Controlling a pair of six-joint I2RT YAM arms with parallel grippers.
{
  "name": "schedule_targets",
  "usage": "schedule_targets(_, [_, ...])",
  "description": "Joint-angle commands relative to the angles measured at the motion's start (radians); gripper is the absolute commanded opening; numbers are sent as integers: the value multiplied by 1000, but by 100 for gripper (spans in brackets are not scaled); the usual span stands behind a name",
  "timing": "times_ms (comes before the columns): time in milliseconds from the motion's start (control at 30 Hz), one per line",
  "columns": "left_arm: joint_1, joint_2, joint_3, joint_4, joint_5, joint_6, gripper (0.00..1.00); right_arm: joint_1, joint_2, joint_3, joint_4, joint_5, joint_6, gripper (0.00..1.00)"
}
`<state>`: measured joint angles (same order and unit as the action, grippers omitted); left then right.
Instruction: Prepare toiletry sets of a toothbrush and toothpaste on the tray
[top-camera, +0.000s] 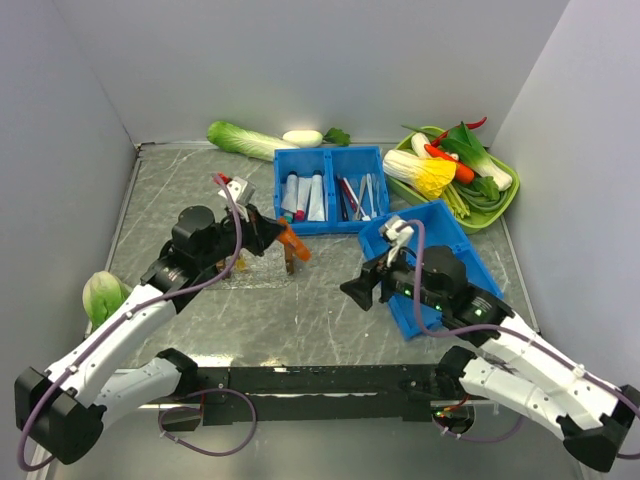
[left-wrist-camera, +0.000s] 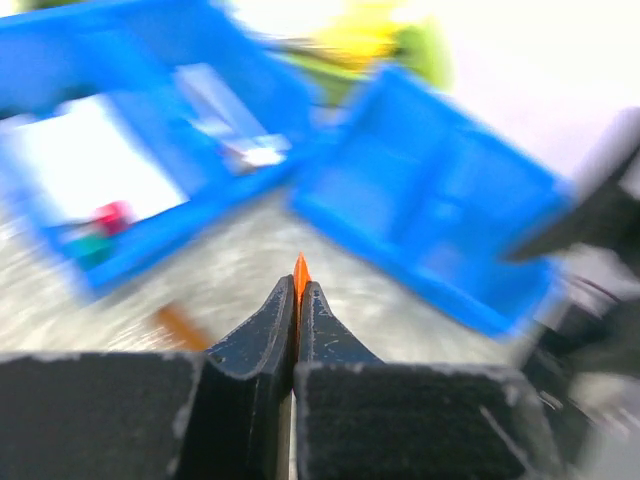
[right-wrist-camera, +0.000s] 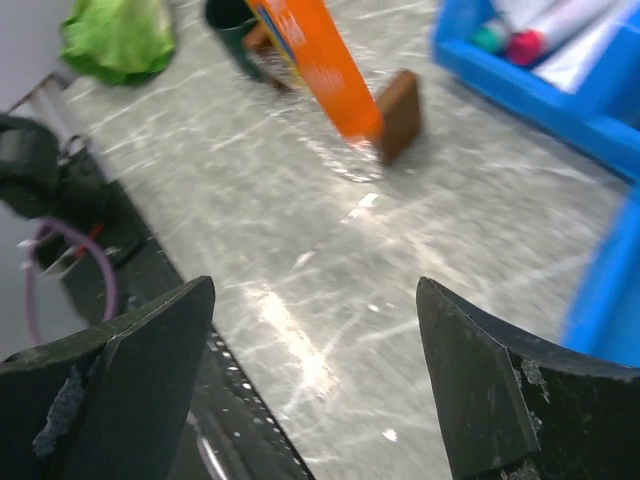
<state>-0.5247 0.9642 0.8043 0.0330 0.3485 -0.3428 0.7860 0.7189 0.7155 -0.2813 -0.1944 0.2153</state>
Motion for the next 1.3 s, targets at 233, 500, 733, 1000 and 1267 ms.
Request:
schedule_targets(233, [0, -16, 114, -291, -591, 73, 1, -5, -193, -4, -234, 250, -4, 90])
schedule_targets(500, [-6, 53, 188, -337, -628, 99, 1, -5, -210, -10, -226, 260, -2, 90])
schedule_targets(733, [-17, 105, 216, -346, -623, 96, 1, -4, -217, -16, -217, 266, -2, 91])
schedule_targets(1000, [-17, 120, 188, -334, -619, 87, 1, -5, -207, -19, -217, 270, -1, 91])
schedule_targets(1267, [-17, 139, 177, -328, -617, 91, 1, -4, -205, -19, -217, 270, -1, 91])
